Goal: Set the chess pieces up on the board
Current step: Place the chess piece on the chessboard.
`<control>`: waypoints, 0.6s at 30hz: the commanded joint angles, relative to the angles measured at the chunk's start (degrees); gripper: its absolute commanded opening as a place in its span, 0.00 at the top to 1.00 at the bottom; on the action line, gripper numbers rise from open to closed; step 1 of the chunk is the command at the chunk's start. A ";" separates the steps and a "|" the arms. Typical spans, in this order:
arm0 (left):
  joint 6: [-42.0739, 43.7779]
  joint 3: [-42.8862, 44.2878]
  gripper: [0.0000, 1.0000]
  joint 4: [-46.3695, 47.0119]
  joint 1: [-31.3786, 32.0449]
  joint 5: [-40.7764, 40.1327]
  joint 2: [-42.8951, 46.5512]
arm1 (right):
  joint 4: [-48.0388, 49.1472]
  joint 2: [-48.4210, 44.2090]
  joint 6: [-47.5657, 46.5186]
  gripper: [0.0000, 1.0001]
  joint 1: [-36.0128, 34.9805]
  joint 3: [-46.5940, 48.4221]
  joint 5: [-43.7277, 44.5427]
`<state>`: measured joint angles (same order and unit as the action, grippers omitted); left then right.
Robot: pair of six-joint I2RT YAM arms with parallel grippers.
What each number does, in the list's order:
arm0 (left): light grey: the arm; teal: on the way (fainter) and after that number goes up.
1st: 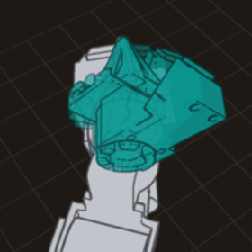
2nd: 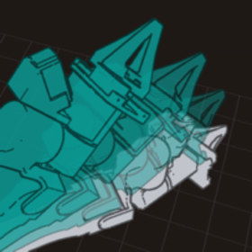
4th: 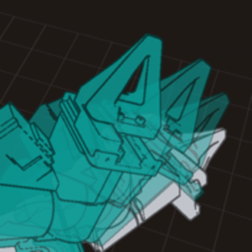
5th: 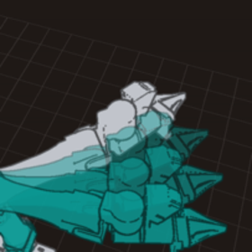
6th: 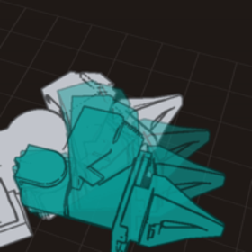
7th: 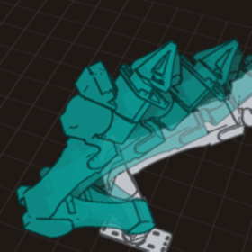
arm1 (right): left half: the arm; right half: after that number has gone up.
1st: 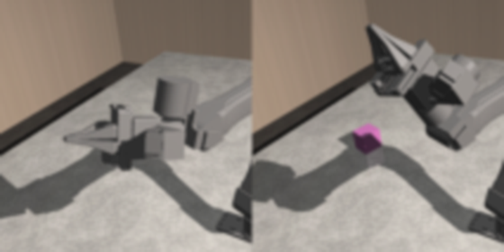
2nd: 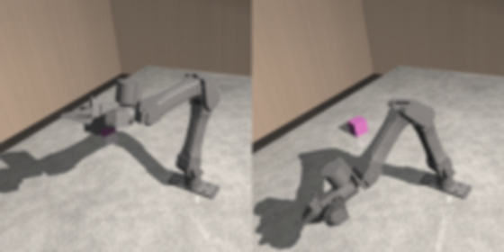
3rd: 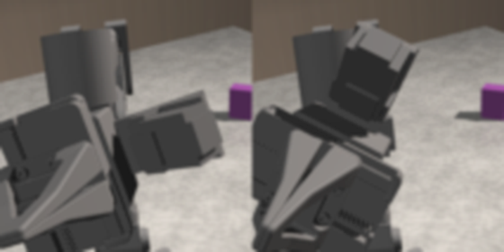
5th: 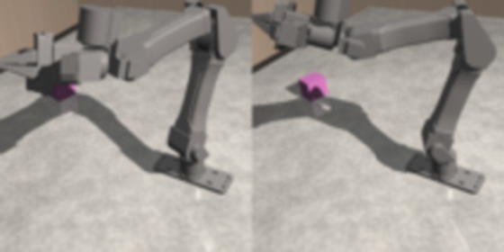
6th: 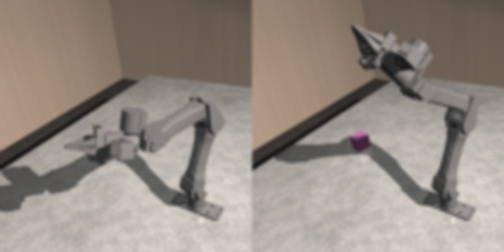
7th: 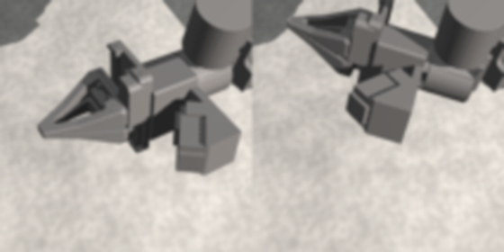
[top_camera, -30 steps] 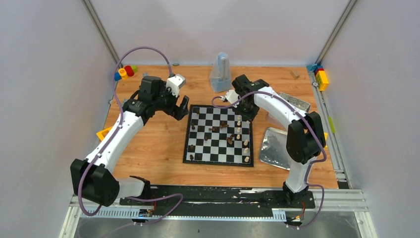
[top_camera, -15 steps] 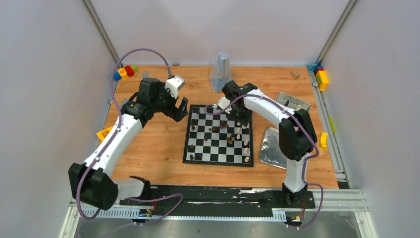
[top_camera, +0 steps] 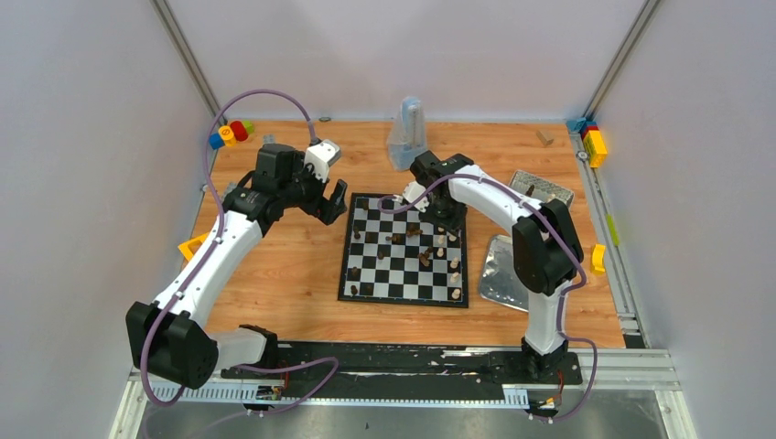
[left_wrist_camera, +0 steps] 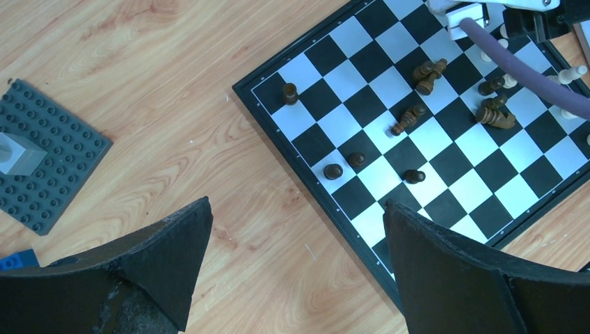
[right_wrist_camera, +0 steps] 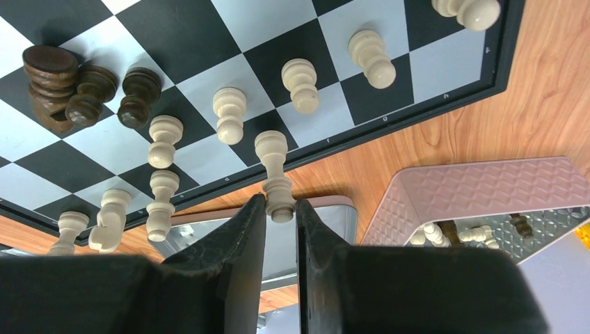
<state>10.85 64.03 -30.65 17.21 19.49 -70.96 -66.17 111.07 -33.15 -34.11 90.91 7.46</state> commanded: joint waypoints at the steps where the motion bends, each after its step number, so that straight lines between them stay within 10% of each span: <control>1: 1.27 -0.22 0.00 1.92 -0.25 -0.02 1.53 | -0.47 1.54 -0.44 0.95 -0.43 0.98 1.03; 18: 1.45 -0.40 0.00 2.07 -0.25 -0.15 1.26 | -0.98 1.23 -1.56 0.95 -0.43 0.30 1.94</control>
<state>10.87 63.72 -30.59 17.21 19.31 -70.96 -66.30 112.64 -33.78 -34.13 90.91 7.99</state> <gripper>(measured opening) 0.998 0.209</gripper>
